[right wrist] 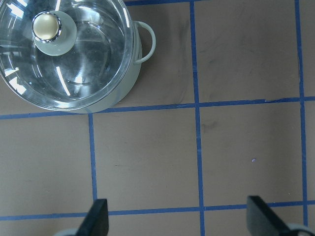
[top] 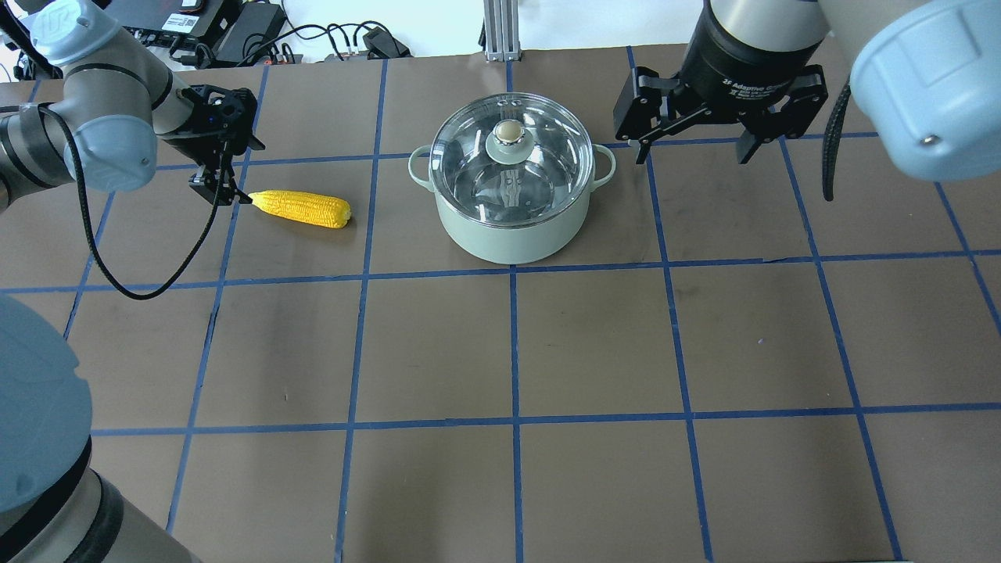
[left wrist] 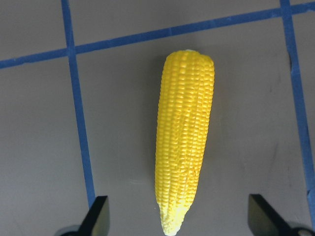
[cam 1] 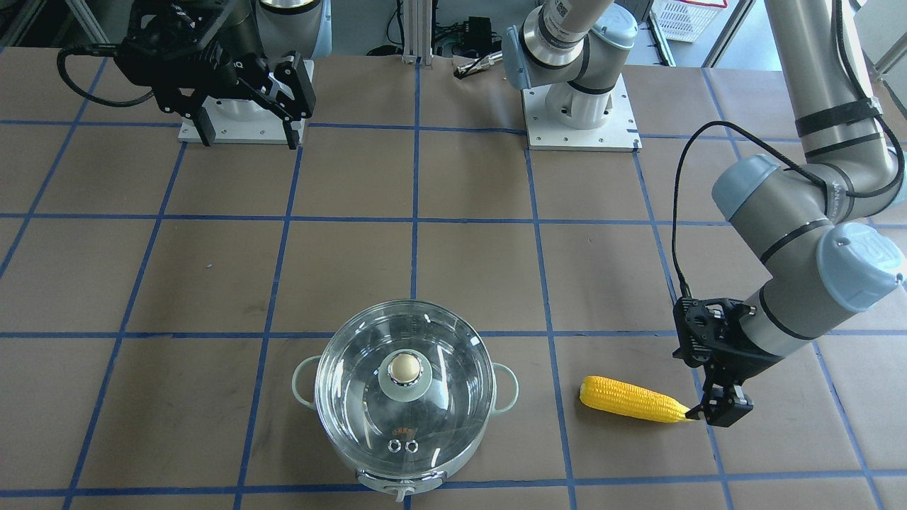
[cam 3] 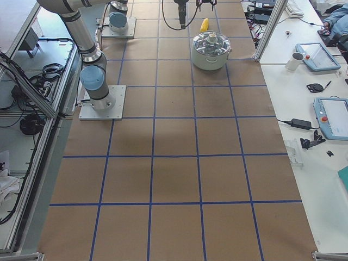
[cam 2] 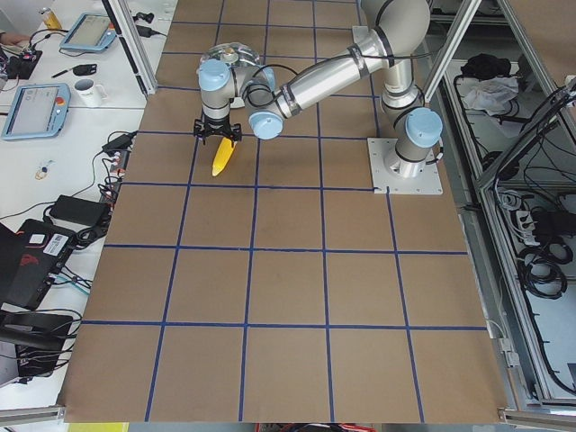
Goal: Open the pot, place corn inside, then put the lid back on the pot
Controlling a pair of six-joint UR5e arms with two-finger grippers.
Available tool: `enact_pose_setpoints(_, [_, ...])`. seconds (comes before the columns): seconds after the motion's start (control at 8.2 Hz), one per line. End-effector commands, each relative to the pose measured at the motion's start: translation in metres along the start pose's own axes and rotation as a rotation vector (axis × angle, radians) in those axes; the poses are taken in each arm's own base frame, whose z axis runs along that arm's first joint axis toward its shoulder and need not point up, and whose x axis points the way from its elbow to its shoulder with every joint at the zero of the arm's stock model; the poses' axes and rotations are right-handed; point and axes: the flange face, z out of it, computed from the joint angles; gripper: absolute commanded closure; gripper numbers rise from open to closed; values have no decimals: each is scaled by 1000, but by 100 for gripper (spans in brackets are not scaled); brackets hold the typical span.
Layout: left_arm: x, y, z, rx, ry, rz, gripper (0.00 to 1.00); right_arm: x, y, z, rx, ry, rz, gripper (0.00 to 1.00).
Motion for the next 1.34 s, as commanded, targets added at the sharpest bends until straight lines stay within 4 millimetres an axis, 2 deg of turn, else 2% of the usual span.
enact_pose_setpoints(0.0, [-4, 2, 33, 63, 7, 82, 0, 0, 0, 0, -1, -2, 2, 0])
enact_pose_setpoints(0.73, [-4, 6, 83, 126, 55, 68, 0, 0, 0, 1, -4, 3, 2, 0])
enact_pose_setpoints(1.1, [-4, 6, 90, 133, 64, 65, 0, -1, 0, 1, -4, -3, 0, 0])
enact_pose_setpoints(1.22, [-5, 4, 89, 129, 61, 77, 43, -1, 0, 1, -5, -6, 0, 0])
